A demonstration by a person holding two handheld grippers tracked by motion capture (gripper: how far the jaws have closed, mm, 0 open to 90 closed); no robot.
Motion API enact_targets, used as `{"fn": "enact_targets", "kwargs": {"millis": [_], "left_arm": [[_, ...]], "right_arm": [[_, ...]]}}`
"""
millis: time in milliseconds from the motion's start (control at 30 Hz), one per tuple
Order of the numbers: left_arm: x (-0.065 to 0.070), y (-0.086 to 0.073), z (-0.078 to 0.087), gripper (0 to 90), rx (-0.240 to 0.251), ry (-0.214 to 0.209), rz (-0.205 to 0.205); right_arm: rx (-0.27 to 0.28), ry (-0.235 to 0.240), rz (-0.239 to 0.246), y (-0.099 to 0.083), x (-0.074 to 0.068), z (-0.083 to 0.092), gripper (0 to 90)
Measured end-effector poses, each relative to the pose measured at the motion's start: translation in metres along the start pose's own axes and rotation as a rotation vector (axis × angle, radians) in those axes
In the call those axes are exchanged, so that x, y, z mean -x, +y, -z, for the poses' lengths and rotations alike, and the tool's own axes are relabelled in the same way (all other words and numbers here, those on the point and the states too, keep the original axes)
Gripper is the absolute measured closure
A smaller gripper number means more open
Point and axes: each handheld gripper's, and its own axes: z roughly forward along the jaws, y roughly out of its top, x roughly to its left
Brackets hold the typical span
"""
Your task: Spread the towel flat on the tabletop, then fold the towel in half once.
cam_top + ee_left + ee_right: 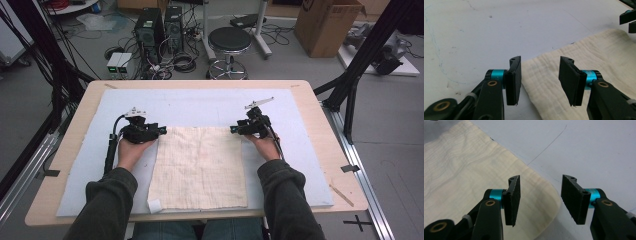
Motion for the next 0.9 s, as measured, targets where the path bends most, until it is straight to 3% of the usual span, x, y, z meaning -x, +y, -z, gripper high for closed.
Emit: {"fn": "enact_targets", "kwargs": {"millis": [667,733,800,900], "left_arm": [[-0.001,0.002,-0.003,55.9,0.002,0.005,0.028],[0.000,0.005,-0.006,56.4,-0.029,0.003,0.013],[0.003,0.010,-0.008,56.5,-0.026,0.001,-0.007],[0.002,0.014,-0.011,56.6,-0.024,0.013,-0.005]], "right_arm": [[-0.012,-0.010,0.002,0.000,0.000,-0.001,49.6],[-0.015,-0.014,0.002,-0.001,0.001,-0.002,49.8],[-0.020,-0.017,-0.004,-0.001,0.002,-0.003,49.9],[-0.017,-0.019,0.000,-0.001,0.003,-0.002,50.2]]}}
